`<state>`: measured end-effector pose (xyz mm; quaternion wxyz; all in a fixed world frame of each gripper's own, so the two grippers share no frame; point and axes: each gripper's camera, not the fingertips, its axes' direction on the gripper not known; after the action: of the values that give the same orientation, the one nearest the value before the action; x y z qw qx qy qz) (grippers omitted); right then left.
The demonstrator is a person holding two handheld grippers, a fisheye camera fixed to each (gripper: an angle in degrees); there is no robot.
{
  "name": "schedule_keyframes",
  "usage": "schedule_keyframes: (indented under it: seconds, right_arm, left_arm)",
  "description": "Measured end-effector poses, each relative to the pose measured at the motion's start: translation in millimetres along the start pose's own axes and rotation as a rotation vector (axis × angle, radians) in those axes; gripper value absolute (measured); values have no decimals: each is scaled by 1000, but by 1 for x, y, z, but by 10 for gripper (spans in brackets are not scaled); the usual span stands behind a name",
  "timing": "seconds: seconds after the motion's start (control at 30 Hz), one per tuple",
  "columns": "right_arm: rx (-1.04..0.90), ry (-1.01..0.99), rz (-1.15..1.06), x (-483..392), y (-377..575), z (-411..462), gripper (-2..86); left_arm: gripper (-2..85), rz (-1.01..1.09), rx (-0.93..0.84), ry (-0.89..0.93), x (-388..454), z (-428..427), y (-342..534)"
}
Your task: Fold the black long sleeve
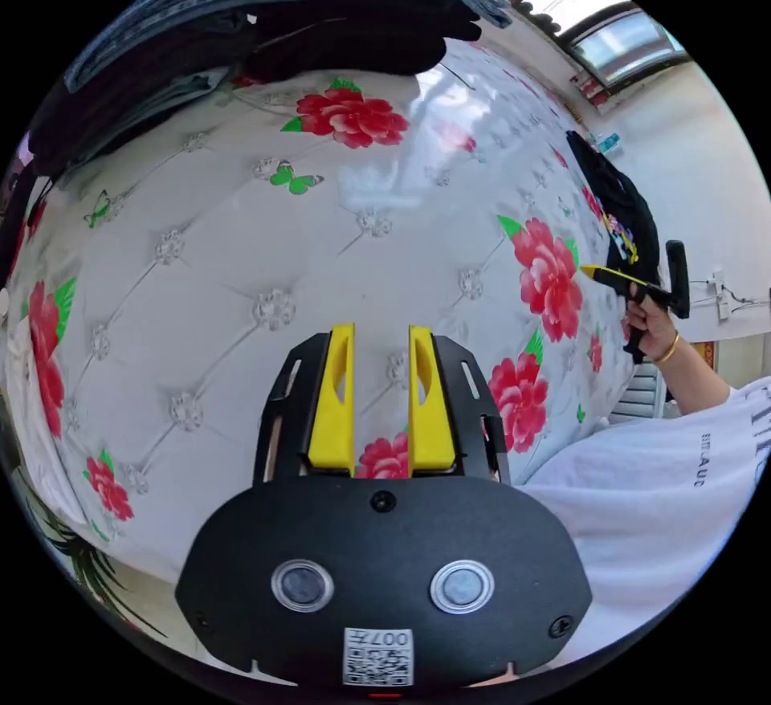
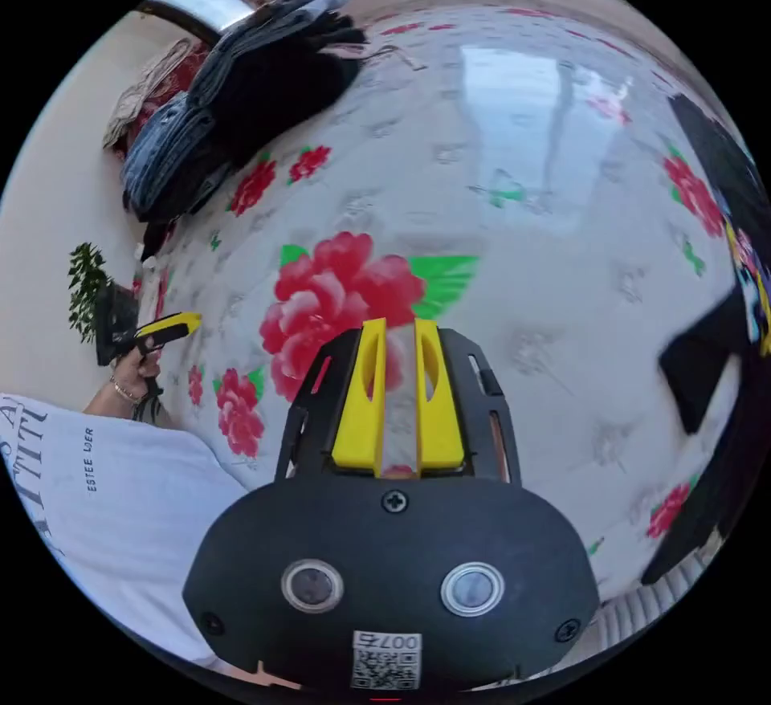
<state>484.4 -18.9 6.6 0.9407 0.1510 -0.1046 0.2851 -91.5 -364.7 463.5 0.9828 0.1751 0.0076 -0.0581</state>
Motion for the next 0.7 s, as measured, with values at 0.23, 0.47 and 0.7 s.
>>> schedule_keyframes:
  seconds: [0.23,0.47,0.7]
  right_arm:
    - [257,462,497,182,75,-119,85]
    - [210,266,610,289,75,-120,79]
    - [210,355,614,264,69,-103,24]
  left_arm:
    - [111,38,-116,-124,30,28,-11]
    - [106,53,-149,-195,32,35,-20]
    - [108,22,-155,-175,12,17,-22]
